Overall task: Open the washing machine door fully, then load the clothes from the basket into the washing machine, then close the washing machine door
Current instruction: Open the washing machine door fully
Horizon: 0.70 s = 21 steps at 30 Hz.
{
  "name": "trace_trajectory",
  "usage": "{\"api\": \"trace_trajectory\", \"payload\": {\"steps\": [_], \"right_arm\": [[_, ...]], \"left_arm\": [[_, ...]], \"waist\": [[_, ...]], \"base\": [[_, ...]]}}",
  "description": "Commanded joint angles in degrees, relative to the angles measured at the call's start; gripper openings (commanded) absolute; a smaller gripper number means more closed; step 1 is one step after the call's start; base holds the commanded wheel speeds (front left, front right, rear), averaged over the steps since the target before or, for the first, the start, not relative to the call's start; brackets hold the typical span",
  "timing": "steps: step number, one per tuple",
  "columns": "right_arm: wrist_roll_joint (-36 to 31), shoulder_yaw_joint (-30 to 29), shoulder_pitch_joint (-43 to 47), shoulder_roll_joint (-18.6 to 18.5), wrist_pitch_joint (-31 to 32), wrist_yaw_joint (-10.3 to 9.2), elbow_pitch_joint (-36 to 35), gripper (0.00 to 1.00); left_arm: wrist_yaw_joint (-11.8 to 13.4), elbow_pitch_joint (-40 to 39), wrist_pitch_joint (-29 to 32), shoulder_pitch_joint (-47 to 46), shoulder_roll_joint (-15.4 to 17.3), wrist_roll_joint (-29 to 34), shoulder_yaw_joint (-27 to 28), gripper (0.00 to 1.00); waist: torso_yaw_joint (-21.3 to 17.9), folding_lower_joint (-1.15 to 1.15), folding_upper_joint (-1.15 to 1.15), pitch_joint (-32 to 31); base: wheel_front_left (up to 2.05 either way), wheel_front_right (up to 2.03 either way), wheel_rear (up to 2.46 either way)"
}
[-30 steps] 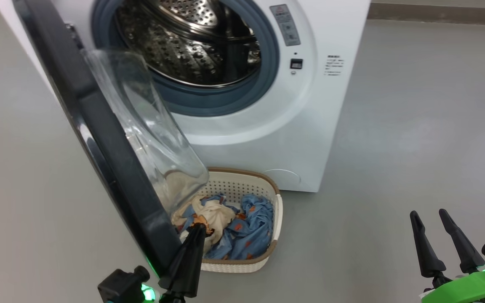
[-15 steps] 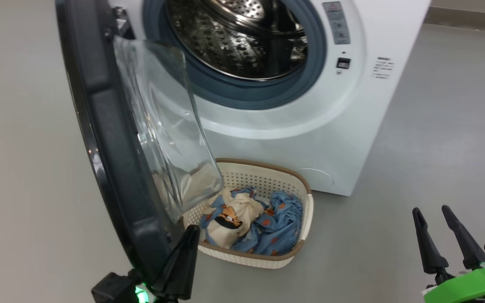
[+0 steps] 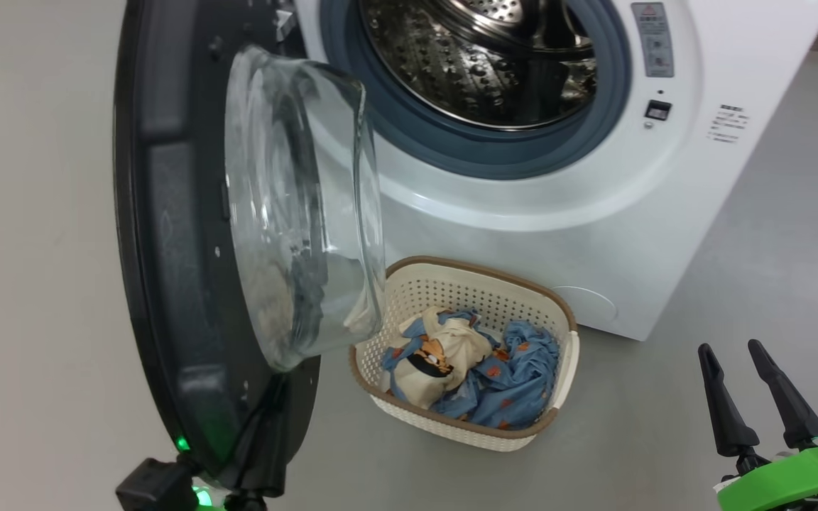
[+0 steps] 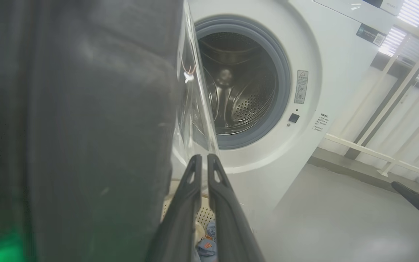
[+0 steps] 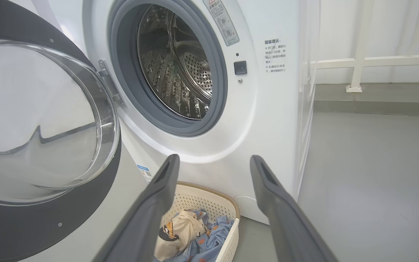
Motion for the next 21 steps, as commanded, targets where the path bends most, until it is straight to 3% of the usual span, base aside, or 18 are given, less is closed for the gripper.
{"api": "trace_trajectory", "payload": {"steps": [1,10,21], "right_arm": [[-0.3,0.9,-1.7,-1.4,-0.7,0.43,-1.3,1.0],[-0.3,1.3,-2.0,-1.3,-0.7,0.43,-1.2,1.0],[-0.3,1.7,-2.5,-1.6,-0.7,0.43,-1.3,1.0]], "left_arm": [[1.0,-1.7,-0.6,-0.6,1.2,-0.2,3.3,0.0],[3.0,-2.2,-1.0,-0.2,3.2,-1.1,7.2,0.0],[3.2,0.7,-1.6,-3.4,5.7,-2.6,11.2,0.0]], "waist": [[1.0,0.0,0.0,0.3],[2.5,0.0,0.0,0.5],[3.4,0.0,0.0,2.1]], "base": [[0.0,0.0,0.0],[0.0,0.0,0.0],[0.0,0.0,0.0]]}}
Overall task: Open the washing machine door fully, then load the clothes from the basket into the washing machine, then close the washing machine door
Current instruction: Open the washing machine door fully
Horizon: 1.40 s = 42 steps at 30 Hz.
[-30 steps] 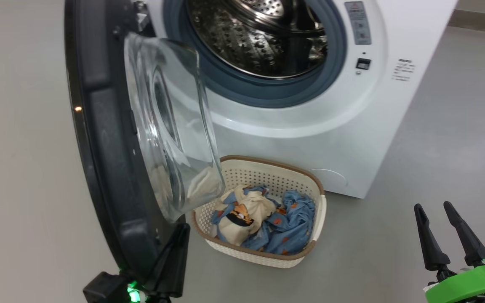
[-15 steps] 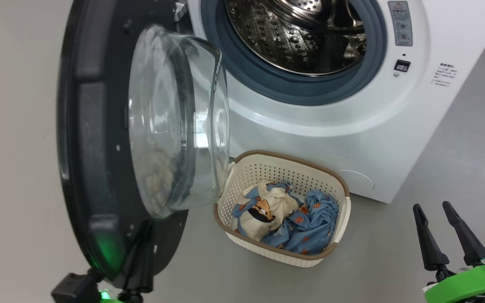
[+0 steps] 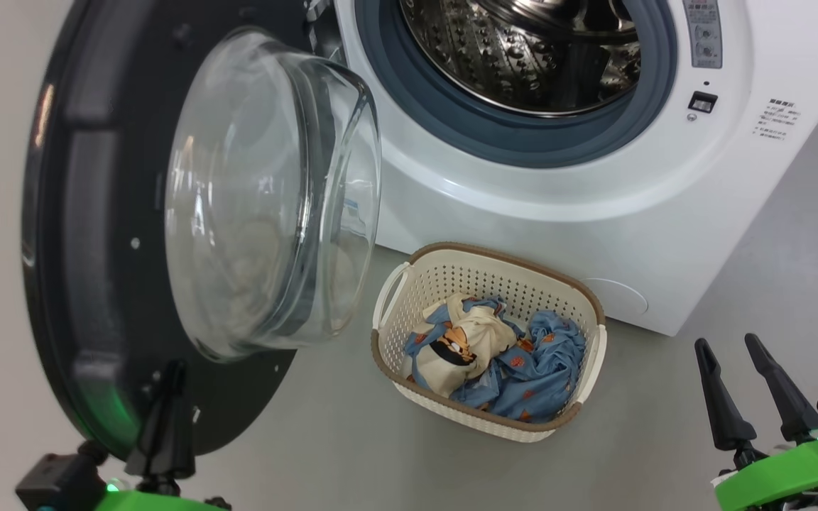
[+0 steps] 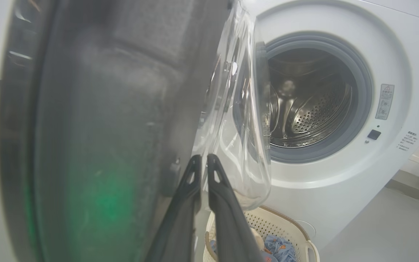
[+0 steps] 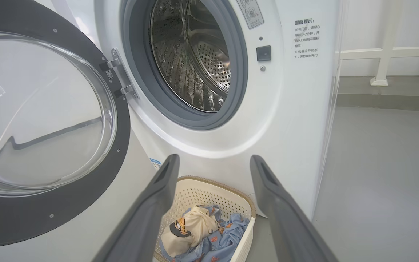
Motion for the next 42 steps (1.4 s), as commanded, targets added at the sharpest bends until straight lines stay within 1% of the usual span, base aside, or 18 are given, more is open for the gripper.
{"api": "trace_trajectory", "payload": {"steps": [1,5,14,20,30,42], "right_arm": [[-0.3,1.1,-2.0,-1.4,-0.7,0.43,-1.4,1.0],[-0.4,1.3,-2.5,-1.7,-0.7,0.43,-1.5,1.0],[-0.3,1.3,-3.4,-2.7,-0.7,0.43,-1.6,1.0],[-0.4,1.3,-4.3,-3.3,-0.7,0.43,-1.7,1.0],[-0.4,1.5,-5.6,-4.1,-0.7,0.43,-1.8,1.0],[-0.6,1.6,-7.6,-5.7,-0.7,0.43,-2.3,1.0]], "left_arm": [[0.7,-0.3,-1.1,-3.2,1.9,-0.2,3.4,0.0],[1.0,1.0,-1.7,-4.7,2.6,-0.4,5.4,0.0],[0.4,5.1,-2.5,-8.0,4.5,-0.4,9.8,0.0],[-0.4,8.8,-2.7,-10.9,5.6,0.7,13.2,0.0],[-2.3,14.9,-2.8,-17.3,4.7,4.4,20.8,0.0],[-5.2,22.3,-2.8,-24.4,4.5,9.9,30.4,0.0]], "waist": [[0.1,0.0,0.0,0.6],[0.1,0.0,0.0,1.5],[0.4,0.0,0.0,3.7],[0.4,0.0,0.0,5.0],[0.5,0.0,0.0,7.5],[0.0,0.0,0.0,11.4]], "base": [[0.0,0.0,0.0],[0.0,0.0,0.0],[0.0,0.0,0.0],[0.0,0.0,0.0],[0.0,0.0,0.0],[0.0,0.0,0.0]]}}
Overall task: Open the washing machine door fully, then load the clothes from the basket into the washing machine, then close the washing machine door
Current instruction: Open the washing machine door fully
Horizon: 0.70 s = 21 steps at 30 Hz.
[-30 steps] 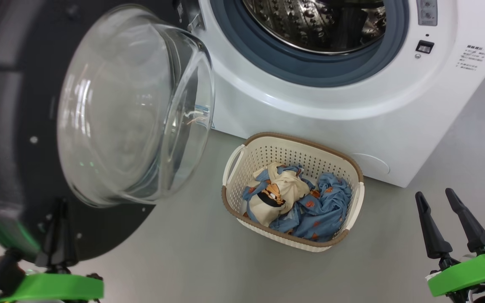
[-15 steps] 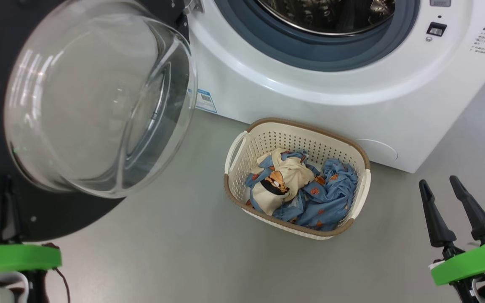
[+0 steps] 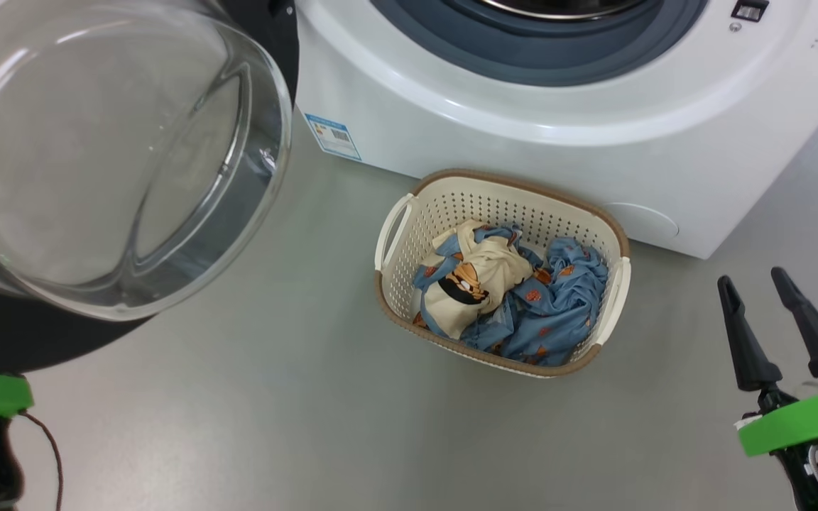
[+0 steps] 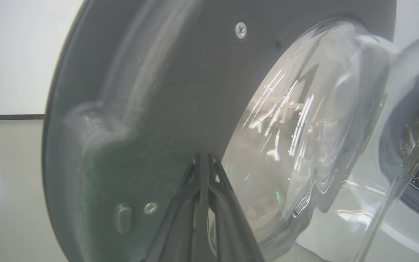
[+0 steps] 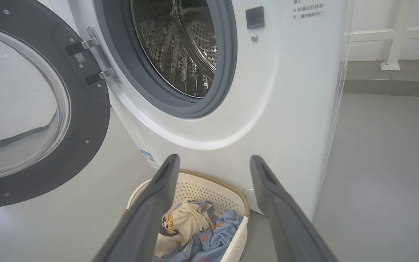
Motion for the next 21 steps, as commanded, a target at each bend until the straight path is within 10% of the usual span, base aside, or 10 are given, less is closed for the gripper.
{"api": "trace_trajectory", "payload": {"steps": [1,21], "right_arm": [[-0.6,1.3,-1.5,-1.5,-0.7,0.43,-1.6,1.0],[-1.2,2.9,-6.1,-4.0,-0.7,0.43,-2.1,1.0]], "left_arm": [[-0.1,-0.4,-0.6,-2.2,3.1,0.8,3.3,0.0],[-2.9,8.6,-0.6,-12.4,4.6,11.0,15.7,0.0]], "waist": [[-0.1,0.0,0.0,1.0],[-0.4,0.0,0.0,7.6]], "base": [[0.0,0.0,0.0],[0.0,0.0,0.0]]}}
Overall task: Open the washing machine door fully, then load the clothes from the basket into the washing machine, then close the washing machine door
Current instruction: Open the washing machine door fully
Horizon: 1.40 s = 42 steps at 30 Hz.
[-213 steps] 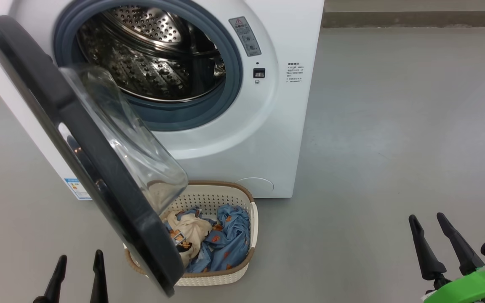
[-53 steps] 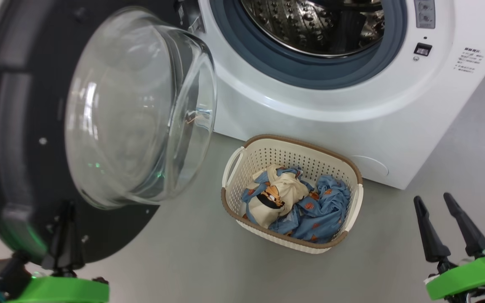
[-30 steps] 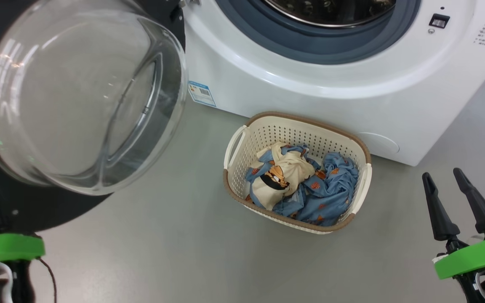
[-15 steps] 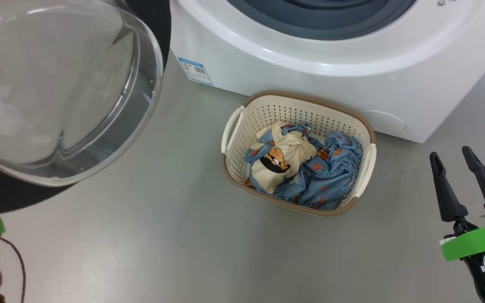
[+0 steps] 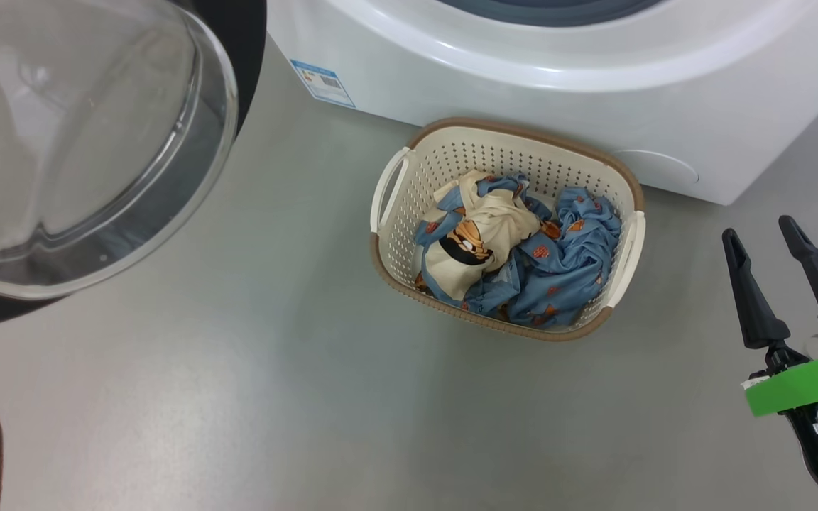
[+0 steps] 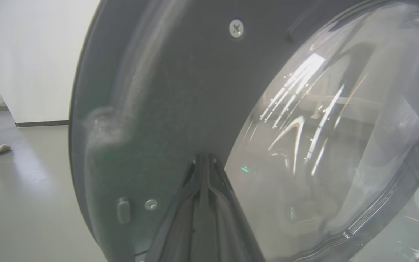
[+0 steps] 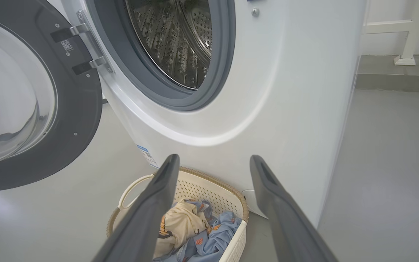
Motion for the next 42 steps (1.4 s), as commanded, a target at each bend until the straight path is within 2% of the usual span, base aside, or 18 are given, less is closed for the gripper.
{"api": "trace_trajectory", "payload": {"steps": [1,15,22,36,42], "right_arm": [[-0.6,1.3,-0.6,-1.2,-0.7,0.43,-1.4,1.0],[-0.2,2.1,-1.7,-2.0,-0.7,0.43,-1.3,1.0],[-0.3,2.2,-1.4,-1.5,-0.7,0.43,-0.8,1.0],[0.1,2.4,0.4,1.0,-0.7,0.43,0.2,1.0],[0.5,2.4,1.9,2.2,-0.7,0.43,0.7,1.0]], "left_arm": [[-0.2,-0.4,-0.3,-1.1,4.5,0.7,2.1,0.0],[-1.5,3.4,-0.3,-4.8,5.7,3.6,7.3,0.0],[-2.1,3.4,-0.3,-4.5,4.8,4.9,7.9,0.0],[-3.4,-3.3,-0.3,2.3,0.7,5.0,4.5,0.0],[-3.4,-6.6,-0.3,6.8,-0.1,2.4,0.7,0.01]], "waist": [[-0.2,0.0,0.0,0.8],[-1.4,0.0,0.0,2.6],[-1.4,0.0,0.0,1.2],[-1.4,0.0,0.0,-6.0],[-1.5,0.0,0.0,-9.5]], "base": [[0.0,0.0,0.0],[0.0,0.0,0.0],[0.0,0.0,0.0],[0.0,0.0,0.0],[0.0,0.0,0.0]]}}
